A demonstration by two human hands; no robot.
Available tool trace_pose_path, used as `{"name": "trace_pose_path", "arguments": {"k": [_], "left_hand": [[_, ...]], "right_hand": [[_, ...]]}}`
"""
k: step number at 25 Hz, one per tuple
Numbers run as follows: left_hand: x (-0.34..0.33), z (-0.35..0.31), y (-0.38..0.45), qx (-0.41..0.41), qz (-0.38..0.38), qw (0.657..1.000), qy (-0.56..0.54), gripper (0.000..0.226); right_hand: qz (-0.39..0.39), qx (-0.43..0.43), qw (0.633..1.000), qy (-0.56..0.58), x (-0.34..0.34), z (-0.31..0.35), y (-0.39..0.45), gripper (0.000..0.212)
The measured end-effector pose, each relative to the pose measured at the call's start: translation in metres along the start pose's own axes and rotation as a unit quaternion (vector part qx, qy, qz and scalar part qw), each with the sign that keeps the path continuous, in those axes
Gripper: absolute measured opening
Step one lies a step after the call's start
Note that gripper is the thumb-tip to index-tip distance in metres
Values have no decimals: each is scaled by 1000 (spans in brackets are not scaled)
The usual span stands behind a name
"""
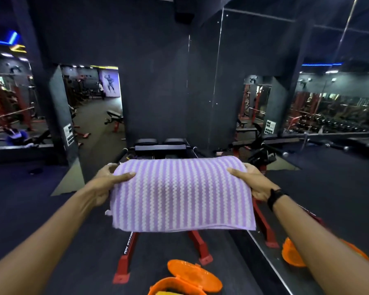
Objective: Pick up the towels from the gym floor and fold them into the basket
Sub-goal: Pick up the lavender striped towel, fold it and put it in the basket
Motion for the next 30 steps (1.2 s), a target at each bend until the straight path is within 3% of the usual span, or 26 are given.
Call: {"name": "trace_pose_path", "arguments": {"k": [3,7,10,13,14,16,20,23,26,27,29,30], "left_hand": [[1,3,2,-55,8,998,-37,118],[5,6,2,-65,51,997,-10,98],[10,9,3,-66,90,984,141,98],[16,8,9,-123,48,942,309,70],[18,7,11,-136,34,929,342,64],[22,-4,7,-145,11,911,385,59],[25,-19,-16,-90,142,972,162,69],[17,-7,-13,-28,81,992,92,81],[5,23,-14,93,60,994,14,82],[4,33,-16,106,67,992,9,86],[0,44,-23,116,92,989,-15,94],[-2,48,-27,113,108,987,-22,92]], "right_hand": [[-40,-1,999,8,-1,1,0,75],[36,-10,999,1,-2,6,-11,82],[53,-9,990,-132,2,4,-12,73],[24,35,952,-304,8,4,-10,42],[18,47,946,-320,10,5,-12,32],[29,50,951,-305,15,10,-14,35],[41,-15,995,-95,19,14,-16,49],[28,-95,994,41,15,5,-16,41],[77,-155,985,9,-1,-21,-22,68],[62,-147,987,-15,-2,-30,-19,67],[25,-138,990,25,-2,-37,-16,46],[26,-141,988,52,-2,-35,-16,46]]}}
Point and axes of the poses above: each hand's wrist, its own y-axis towards the middle knuckle, its own x-axis out of the back of the hand, z = x × y, the point moved 1 cm from there along y, towards the middle knuckle, and after that the axes turned 5 degrees about y, right-handed, at the moved point
